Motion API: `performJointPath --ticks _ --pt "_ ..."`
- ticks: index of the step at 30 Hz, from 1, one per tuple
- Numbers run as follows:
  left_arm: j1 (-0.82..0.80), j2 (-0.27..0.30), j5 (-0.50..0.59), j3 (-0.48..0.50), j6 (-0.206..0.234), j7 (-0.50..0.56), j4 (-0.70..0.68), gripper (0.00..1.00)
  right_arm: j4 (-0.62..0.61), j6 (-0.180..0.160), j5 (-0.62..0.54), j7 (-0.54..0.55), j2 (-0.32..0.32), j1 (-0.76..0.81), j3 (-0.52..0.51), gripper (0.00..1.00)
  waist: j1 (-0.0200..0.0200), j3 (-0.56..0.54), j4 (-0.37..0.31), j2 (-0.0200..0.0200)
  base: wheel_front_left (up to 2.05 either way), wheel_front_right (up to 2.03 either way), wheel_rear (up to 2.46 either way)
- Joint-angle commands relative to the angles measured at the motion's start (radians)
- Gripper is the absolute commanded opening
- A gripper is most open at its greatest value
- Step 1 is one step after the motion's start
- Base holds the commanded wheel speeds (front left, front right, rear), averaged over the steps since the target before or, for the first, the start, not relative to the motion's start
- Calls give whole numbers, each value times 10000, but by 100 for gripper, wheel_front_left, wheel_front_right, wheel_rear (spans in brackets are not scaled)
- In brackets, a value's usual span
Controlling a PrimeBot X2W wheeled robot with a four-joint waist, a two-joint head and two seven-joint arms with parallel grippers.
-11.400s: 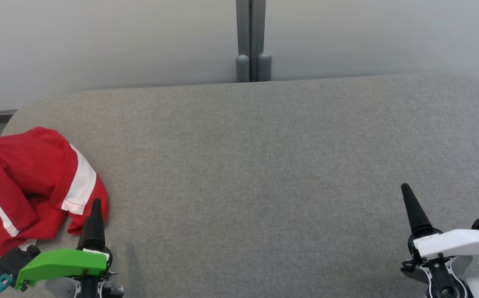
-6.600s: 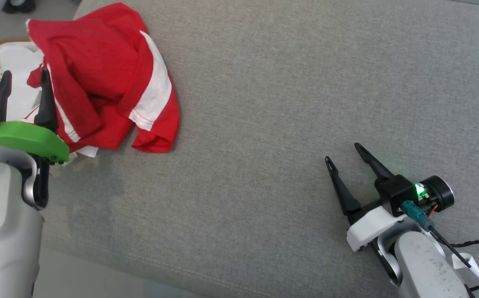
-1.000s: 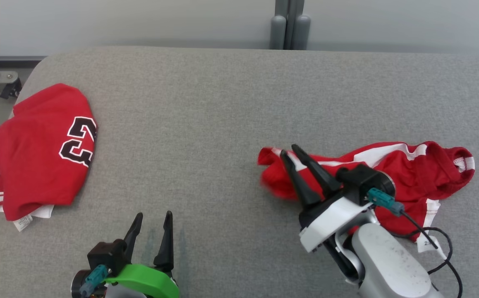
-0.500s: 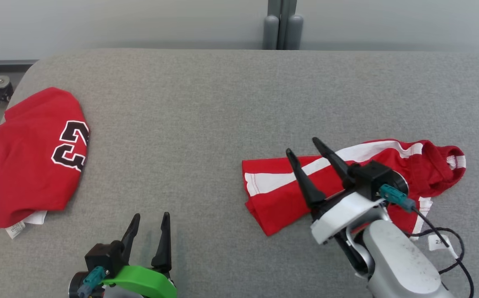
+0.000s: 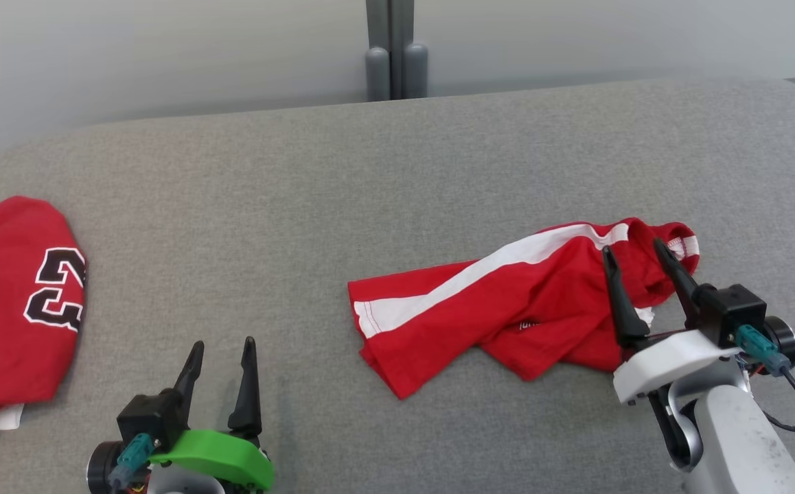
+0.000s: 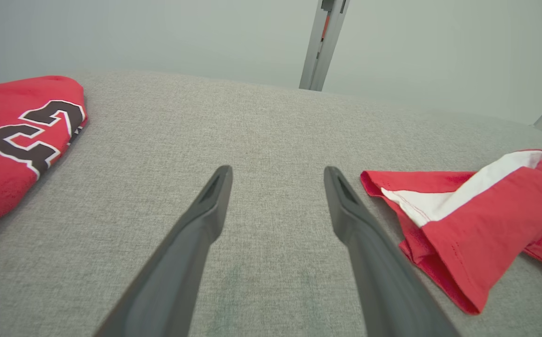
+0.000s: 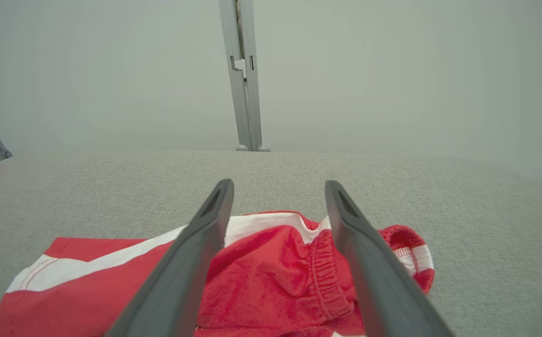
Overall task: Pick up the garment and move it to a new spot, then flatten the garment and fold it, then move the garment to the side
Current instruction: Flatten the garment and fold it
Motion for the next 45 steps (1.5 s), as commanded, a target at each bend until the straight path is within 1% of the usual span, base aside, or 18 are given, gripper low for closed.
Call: performJointPath --ticks 1,4,7,9,13,19,22,24,28,33,40,45 --pt "50 36 163 87 71 8 -35 100 -43 -5 -143 -23 -17 280 -96 100 0 -188 -276 -1 0 0 0" --pt "249 39 387 175 112 8 -40 100 6 -3 -162 -23 1 639 -243 100 0 -303 -329 -1 0 0 0" --pt "457 39 504 242 259 8 -78 100 102 -5 -7 -23 -6 1057 -354 100 0 -465 -299 -1 0 0 0" --pt "659 39 531 256 373 8 -74 100 229 -5 145 -23 5 1288 -331 100 0 -569 -253 -1 0 0 0" --pt "993 41 493 142 462 8 -73 100 416 -5 365 -23 0 1649 -258 100 0 -753 -172 -1 0 0 0" --pt "1235 39 458 116 603 8 -187 100 509 -5 464 -23 4 1798 -207 100 0 -867 -157 -1 0 0 0" --pt "1137 39 452 89 586 8 -223 100 511 -5 412 -23 6 1711 -193 100 0 -817 -181 -1 0 0 0" --pt "937 39 342 11 484 8 -240 100 462 -5 374 -23 6 1614 -164 100 0 -722 -209 -1 0 0 0" --pt "404 39 -68 -309 245 8 40 100 370 -5 501 -23 7 1424 -78 100 0 -373 -323 -1 0 0 0" --pt "-759 39 -613 -1033 -5 9 477 100 227 -5 551 -23 5 1012 118 100 0 328 -568 -1 0 0 0" --pt "-1950 42 -1395 -2332 -90 9 1267 100 88 -5 601 -23 7 519 313 100 0 1146 -1008 -1 0 0 0" --pt "-2219 45 -1615 -3014 -94 9 1797 100 9 -5 603 -23 9 363 333 100 0 1403 -1201 -1 0 0 0"
